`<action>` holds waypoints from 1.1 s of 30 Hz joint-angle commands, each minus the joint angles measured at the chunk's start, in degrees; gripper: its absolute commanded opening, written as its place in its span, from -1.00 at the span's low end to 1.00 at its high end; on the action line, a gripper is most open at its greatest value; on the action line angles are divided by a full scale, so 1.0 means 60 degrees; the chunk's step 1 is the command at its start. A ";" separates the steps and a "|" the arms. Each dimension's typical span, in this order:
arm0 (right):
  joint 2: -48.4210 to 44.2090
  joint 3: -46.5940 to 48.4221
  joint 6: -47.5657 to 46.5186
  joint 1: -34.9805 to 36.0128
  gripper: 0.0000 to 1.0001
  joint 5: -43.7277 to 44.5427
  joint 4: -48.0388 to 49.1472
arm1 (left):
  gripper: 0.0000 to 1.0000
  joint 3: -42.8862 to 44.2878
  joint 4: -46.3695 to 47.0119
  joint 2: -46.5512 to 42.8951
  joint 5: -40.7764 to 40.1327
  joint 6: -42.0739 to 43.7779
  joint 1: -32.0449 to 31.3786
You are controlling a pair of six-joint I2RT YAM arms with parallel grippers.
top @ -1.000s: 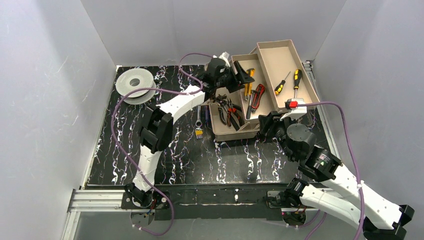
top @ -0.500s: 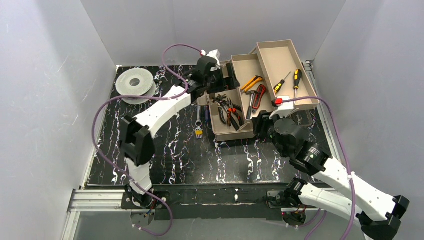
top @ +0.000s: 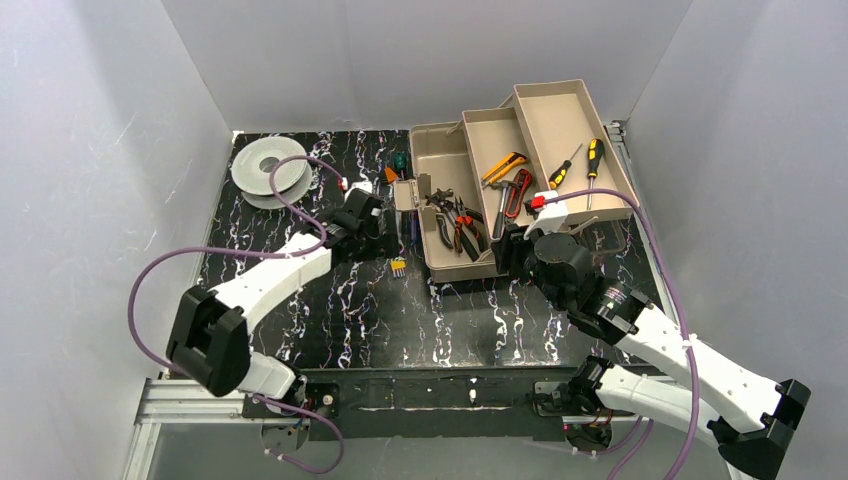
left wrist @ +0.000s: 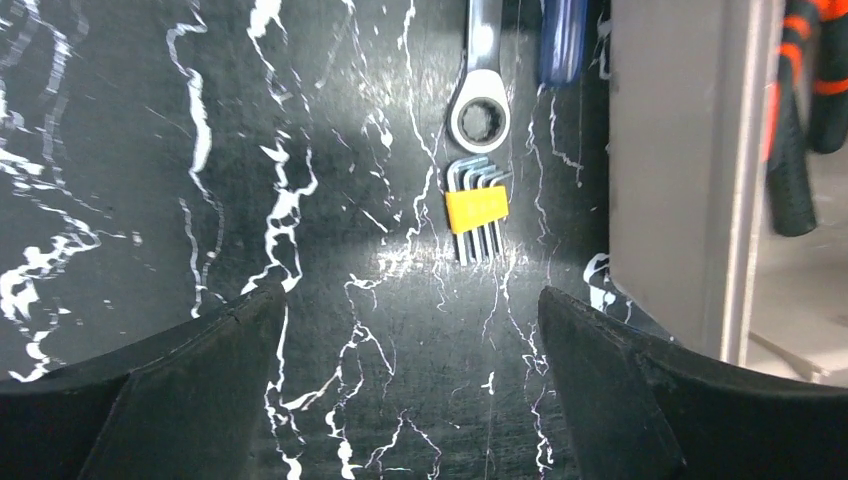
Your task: Pack the tool kit
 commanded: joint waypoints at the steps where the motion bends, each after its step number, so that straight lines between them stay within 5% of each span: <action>1: -0.0069 0.0376 0.0013 -0.0030 0.08 -0.0005 0.0358 | 0.96 -0.0132 -0.0204 0.0889 0.0094 -0.0433 -0.0422; 15: -0.0412 0.0310 -0.0001 -0.0030 0.08 0.0036 0.0188 | 0.99 0.0195 0.0298 0.2887 -0.1378 -0.1248 -0.1173; 22: -0.0465 0.0383 -0.0088 -0.0029 0.08 0.0032 0.0112 | 0.72 0.0318 0.0831 0.3352 -0.1839 -0.1384 -0.1173; 33: -0.0325 0.0446 -0.0148 -0.0029 0.09 0.0037 0.0107 | 0.63 0.0439 0.1117 0.3703 -0.1777 -0.1487 -0.1172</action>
